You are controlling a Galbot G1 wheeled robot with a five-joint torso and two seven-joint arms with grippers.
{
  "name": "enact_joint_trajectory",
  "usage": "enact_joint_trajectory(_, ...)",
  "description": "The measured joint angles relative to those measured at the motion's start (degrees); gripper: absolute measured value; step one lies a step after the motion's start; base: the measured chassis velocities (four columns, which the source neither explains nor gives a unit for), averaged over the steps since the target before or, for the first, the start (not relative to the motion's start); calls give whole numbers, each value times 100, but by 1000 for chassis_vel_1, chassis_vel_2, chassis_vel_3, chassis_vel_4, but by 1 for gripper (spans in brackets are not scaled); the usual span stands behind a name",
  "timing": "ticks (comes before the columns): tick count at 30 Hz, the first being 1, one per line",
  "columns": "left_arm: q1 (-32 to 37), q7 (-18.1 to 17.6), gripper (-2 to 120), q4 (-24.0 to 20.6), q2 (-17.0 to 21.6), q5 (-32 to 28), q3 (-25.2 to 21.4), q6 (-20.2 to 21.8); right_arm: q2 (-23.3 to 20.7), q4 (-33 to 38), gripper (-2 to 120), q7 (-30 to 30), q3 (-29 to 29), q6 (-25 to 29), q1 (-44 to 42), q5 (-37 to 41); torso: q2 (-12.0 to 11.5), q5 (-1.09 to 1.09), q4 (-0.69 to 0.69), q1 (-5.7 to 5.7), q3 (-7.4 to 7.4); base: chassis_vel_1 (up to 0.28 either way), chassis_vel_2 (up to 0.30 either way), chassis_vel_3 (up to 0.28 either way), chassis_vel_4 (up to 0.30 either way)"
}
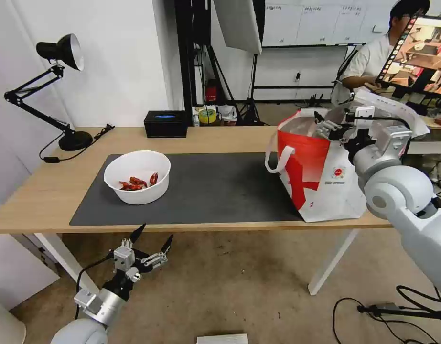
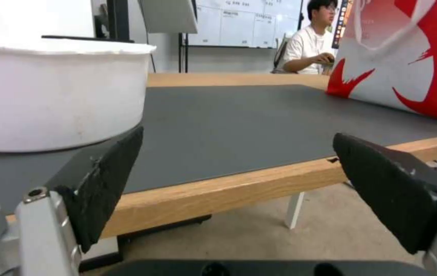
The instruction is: Pick up the trash from the table and place it into the takeout bag.
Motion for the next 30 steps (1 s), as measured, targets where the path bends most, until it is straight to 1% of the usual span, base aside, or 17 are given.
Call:
enact_joint_trajectory(9,5,14,100,-52,-24,-39,6,50,-18,382,100,-173,-49,235,-47,323,0,-1,0,0,0,0,0,0,0)
enact_joint_trajectory(12,-3,14,100,-51,-45,-30,15,50,7,581,100,-275,-68,287,-216,352,0,0,0,0,0,0,0,0,0)
enact_joint_trajectory(15,-12,13,100,-47,-64,-15,7,33,21,896,100,-545,-72,508,-670,321,0,0,-1,0,0,0,0,0,0)
enact_joint_trajectory(16,-12,13,100,-47,-64,-15,7,33,21,896,100,-545,-72,508,-670,321,0,0,-1,0,0,0,0,0,0)
enact_joint_trajectory(19,-5,11,100,-33,-106,12,-3,5,109,1140,100,-640,-128,672,-1108,96,0,0,0,0,-1,0,0,0,0)
enact_joint_trajectory(24,0,10,100,-25,-129,38,7,-8,240,1271,100,-679,-165,783,-1534,-220,0,-1,0,0,-1,0,0,0,0)
enact_joint_trajectory(27,6,10,100,-24,-151,45,5,-13,356,1291,100,-749,-160,981,-2069,-693,1,0,0,0,-1,0,0,0,0)
enact_joint_trajectory(28,6,10,100,-24,-151,45,5,-13,356,1291,100,-749,-160,981,-2069,-693,1,0,0,0,-1,0,0,0,0)
enact_joint_trajectory(30,30,10,100,-14,-159,48,-9,-32,510,1293,100,-758,-110,1119,-2557,-1062,0,0,0,0,0,0,0,0,0)
